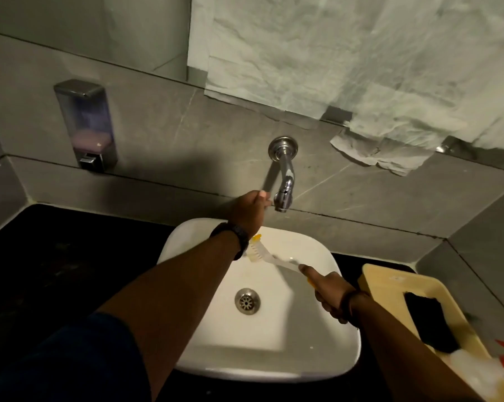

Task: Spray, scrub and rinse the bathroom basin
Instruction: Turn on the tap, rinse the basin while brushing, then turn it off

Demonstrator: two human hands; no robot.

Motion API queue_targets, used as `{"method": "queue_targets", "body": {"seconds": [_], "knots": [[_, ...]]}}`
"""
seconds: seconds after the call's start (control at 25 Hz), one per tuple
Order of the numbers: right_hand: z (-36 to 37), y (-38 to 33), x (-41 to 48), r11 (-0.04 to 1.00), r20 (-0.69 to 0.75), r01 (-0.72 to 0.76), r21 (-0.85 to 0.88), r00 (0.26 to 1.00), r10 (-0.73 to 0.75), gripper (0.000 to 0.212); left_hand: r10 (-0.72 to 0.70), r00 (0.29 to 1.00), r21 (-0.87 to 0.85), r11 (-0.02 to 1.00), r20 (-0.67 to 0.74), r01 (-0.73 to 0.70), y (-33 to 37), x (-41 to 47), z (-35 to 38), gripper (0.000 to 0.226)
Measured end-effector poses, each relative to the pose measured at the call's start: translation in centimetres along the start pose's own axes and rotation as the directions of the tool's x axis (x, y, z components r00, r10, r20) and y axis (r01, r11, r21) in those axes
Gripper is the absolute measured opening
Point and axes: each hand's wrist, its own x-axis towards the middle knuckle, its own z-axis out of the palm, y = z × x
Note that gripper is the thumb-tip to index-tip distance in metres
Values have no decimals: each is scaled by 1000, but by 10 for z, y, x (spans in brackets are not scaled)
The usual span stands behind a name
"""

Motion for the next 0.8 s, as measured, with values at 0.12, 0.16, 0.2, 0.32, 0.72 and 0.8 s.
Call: {"method": "queue_targets", "body": {"seconds": [0.12,0.16,0.2,0.32,0.72,0.8], "knots": [[-24,9,4,1000,26,27,-7,999,-27,71,-50,998,-113,992,-25,47,18,21,25,31],[-31,12,9,999,34,40,-5,999,-39,72,-85,996,-131,988,-19,82,15,24,29,30],[-38,16,13,999,46,52,-9,998,-51,72,-123,992,-160,979,15,124,10,25,32,29],[-53,21,23,996,98,82,-30,992,-78,70,-163,981,-289,939,105,187,-7,30,39,36],[-75,15,15,995,291,98,12,952,-98,69,-170,983,-176,972,-69,156,18,32,30,23],[-81,10,8,991,238,137,-10,962,-131,69,-97,995,-29,995,-39,96,27,28,25,15]]}}
